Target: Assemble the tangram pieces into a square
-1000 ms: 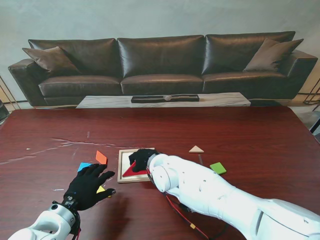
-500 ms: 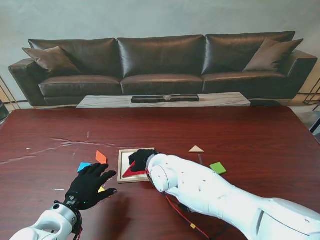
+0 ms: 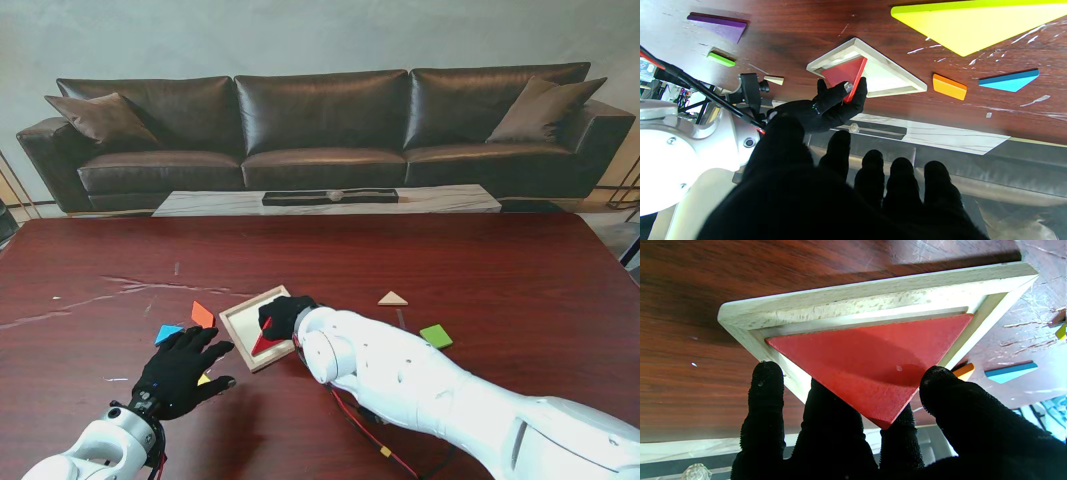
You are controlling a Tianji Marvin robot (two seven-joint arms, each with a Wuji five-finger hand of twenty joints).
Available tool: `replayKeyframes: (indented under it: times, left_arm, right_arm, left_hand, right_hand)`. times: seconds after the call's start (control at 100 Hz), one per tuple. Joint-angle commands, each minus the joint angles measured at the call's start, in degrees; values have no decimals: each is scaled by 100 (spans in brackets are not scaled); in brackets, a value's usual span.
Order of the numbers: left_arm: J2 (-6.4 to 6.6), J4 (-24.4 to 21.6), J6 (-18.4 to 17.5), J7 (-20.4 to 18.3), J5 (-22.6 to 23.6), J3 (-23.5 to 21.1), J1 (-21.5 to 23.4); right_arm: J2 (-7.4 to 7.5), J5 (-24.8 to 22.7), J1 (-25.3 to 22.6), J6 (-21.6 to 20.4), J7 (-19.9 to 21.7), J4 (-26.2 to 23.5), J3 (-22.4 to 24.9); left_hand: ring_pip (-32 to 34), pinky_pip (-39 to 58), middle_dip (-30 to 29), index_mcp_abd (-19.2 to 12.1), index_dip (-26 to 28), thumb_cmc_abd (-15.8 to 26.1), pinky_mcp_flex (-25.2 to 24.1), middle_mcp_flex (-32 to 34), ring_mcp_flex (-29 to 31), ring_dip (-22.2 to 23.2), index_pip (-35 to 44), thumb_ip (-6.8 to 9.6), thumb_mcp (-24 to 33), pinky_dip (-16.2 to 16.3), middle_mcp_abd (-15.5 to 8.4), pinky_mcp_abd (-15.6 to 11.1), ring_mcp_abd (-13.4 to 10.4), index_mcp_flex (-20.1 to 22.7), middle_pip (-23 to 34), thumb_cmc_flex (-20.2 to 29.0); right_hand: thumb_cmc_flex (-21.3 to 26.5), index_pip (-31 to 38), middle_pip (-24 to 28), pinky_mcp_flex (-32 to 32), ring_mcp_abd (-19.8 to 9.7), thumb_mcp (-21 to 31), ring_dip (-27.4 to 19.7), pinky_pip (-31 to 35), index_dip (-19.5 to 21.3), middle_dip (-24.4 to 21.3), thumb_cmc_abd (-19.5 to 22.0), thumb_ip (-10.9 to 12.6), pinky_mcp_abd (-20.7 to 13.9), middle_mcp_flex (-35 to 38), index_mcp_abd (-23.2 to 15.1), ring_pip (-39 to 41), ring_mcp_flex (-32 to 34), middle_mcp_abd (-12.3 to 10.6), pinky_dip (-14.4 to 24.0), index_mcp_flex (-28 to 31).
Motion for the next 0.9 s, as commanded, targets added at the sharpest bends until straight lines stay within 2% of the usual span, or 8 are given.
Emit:
replayKeyframes:
  times: [0.0,0.2,0.37,0.52,0.66,0.89]
  left_arm:
    - [7,-12,13,-2,-21,14,13]
    - [8,-16,7,0,-7,18,15]
    - [8,-15,6,2,-10,19,16]
    - [6,-21,3,13,-6,17,23]
    - [6,-27,6,20,6,16,31]
    - [8,-28,14,9,5,29,20]
  right_arm:
    - [-9,30,-96,1,57,140,-55]
    - [-39,49,-78,-78,97,214,-111]
    - [-6,-6,-62,-76,136,143,-138]
    - [31,-3,-70,3,185,52,-122]
    - [56,28,-82,181,269,-42,-126]
    - [152,189,-6,621,714,-317,-207]
  left_hand:
    - [-123,-88,0,-47,6,99,5,-66,-93,-49,-64,233,7,82,-186,-85,-140,-86,-100,49]
    - [-123,-95,0,-41,6,103,6,-69,-101,-51,-62,233,6,88,-174,-87,-135,-84,-100,52]
    - [-121,-100,0,-44,6,105,5,-67,-103,-51,-61,234,7,93,-179,-83,-137,-85,-97,54]
    - [-120,-102,-1,-46,6,108,10,-73,-104,-52,-62,233,6,98,-180,-90,-137,-88,-100,56]
    - [-120,-104,-2,-40,7,103,11,-77,-104,-53,-59,233,6,100,-178,-90,-135,-81,-101,61]
    - [-114,-100,-1,-51,6,109,16,-72,-99,-51,-57,234,10,104,-173,-98,-126,-78,-96,73]
  right_hand:
    - [-256,-42,3,-104,452,-99,-547,-22,74,-46,110,127,108,-181,131,-1059,-298,20,166,-192]
    - [-280,-98,-11,-182,464,-145,-573,-98,89,-59,145,130,111,-193,126,-1111,-332,16,154,-224]
    - [-296,-137,-50,-240,453,-175,-591,-109,100,-81,176,137,95,-197,126,-1147,-369,6,162,-252]
    - [-273,-143,-19,7,514,-210,-570,-48,121,-74,228,144,25,-79,187,-1075,-163,46,186,-231]
    - [-275,-135,-7,383,777,-263,-592,9,137,-69,293,146,138,106,241,-1055,257,66,199,-104]
    - [-335,-168,-38,742,942,-479,-642,129,136,-72,408,145,325,191,256,-1126,623,126,228,-68]
